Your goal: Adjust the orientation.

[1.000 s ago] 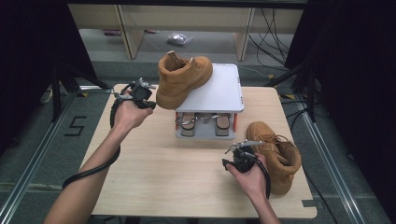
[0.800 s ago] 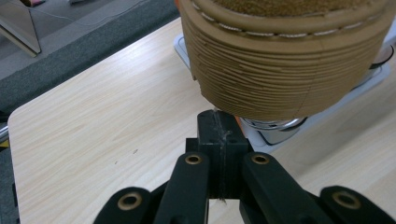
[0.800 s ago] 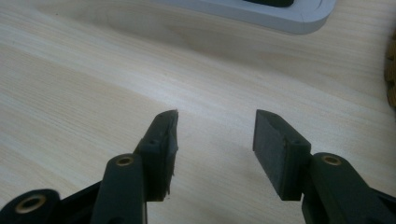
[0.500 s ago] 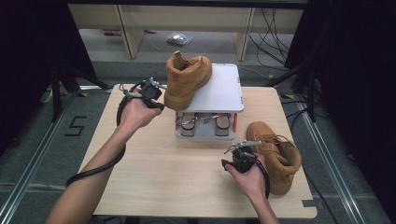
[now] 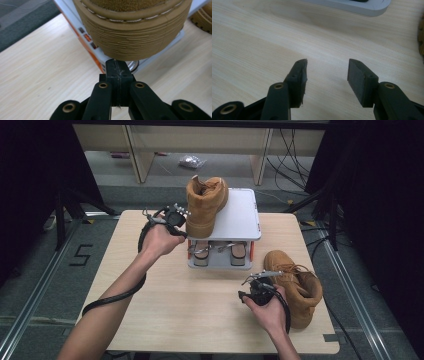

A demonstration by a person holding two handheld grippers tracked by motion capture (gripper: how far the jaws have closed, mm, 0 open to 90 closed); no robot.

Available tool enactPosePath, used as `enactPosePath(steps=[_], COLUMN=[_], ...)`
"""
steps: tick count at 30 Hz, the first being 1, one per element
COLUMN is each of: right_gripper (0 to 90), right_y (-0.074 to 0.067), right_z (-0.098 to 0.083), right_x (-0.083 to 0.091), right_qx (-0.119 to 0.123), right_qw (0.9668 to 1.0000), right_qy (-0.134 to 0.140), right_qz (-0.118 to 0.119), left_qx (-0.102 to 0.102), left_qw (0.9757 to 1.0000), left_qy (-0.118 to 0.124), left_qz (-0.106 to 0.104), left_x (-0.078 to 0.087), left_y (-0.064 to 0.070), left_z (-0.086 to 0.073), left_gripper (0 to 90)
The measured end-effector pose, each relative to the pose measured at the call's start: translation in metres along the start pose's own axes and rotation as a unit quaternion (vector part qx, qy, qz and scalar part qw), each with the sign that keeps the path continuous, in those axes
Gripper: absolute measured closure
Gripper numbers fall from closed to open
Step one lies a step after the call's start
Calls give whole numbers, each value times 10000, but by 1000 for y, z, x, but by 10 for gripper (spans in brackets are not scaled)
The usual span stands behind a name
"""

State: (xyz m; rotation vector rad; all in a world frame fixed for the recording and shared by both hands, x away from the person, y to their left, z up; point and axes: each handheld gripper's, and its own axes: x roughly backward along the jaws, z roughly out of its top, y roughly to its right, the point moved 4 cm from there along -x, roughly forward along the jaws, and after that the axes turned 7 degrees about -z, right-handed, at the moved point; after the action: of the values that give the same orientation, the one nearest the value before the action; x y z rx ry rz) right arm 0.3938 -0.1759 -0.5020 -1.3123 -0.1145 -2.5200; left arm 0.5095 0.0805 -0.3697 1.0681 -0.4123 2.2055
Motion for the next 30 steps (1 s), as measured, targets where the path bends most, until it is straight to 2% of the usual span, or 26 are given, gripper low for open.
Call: enactPosePath(steps=[1,2,5,7,8,9,10,11,13,14,15,16,17,18,19,20,23,26,27,28,29,30], right_gripper=[504,504,504,504,504,503,504,504,504,504,504,504,504,505,505,505,505,505,505,506,507,507], right_y=[-1,1,1,3,4,1,1,-1,1,3,2,2,2,3,0,0,-2,-2,-2,-4,-4,-3], right_z=[0,0,0,0,0,0,0,0,0,0,1,2,2,3,2,3,4,4,5,5,5,6], right_x=[0,-1,1,0,0,1,2,3,3,3,3,4,4,4,4,4,4,4,4,6,7,8], right_qx=[-47,117,34,158,214,77,119,45,127,158,115,114,80,175,57,137,146,139,169,95,110,128], right_qw=[10000,9999,10000,9998,9997,10000,9999,10000,9999,9998,9999,9999,9999,9998,10000,9999,9999,9999,9998,9999,9999,9999], right_qy=[-28,50,20,47,94,9,34,6,75,46,36,49,41,91,34,84,57,48,84,73,71,75], right_qz=[0,-4,-4,-110,-90,-51,10,43,-25,-92,-40,-39,-60,-73,-43,-10,31,-77,-44,7,37,7], left_qx=[5,-46,8,7,-4,-8,0,26,-29,-16,7,-91,-96,-64,-55,-65,-42,-42,-52,-24,9,1], left_qw=[10000,10000,10000,10000,10000,10000,9999,9997,9992,9991,9991,9988,9986,9984,9985,9983,9982,9981,9981,9980,9974,9973], left_qy=[8,-2,40,13,33,26,145,239,323,363,382,452,463,495,500,527,576,598,595,618,712,730], left_qz=[-13,11,18,-18,-13,7,14,63,225,213,165,188,222,248,200,229,160,131,133,127,142,115], left_x=[-2,-1,-1,-1,0,2,4,7,17,20,22,24,25,25,26,26,27,25,25,25,24,24], left_y=[1,1,0,-1,-1,-2,-3,-4,-8,-9,-10,-13,-15,-16,-17,-18,-17,-17,-17,-17,-17,-18], left_z=[0,0,0,-1,-2,-2,-2,-2,-4,-5,-7,-9,-12,-14,-17,-18,-20,-22,-23,-24,-26,-27], left_gripper=[897,892,886,884,877,865,858,849,838,836,833,832,833,835,835,836,839,833,829,825,821,812])
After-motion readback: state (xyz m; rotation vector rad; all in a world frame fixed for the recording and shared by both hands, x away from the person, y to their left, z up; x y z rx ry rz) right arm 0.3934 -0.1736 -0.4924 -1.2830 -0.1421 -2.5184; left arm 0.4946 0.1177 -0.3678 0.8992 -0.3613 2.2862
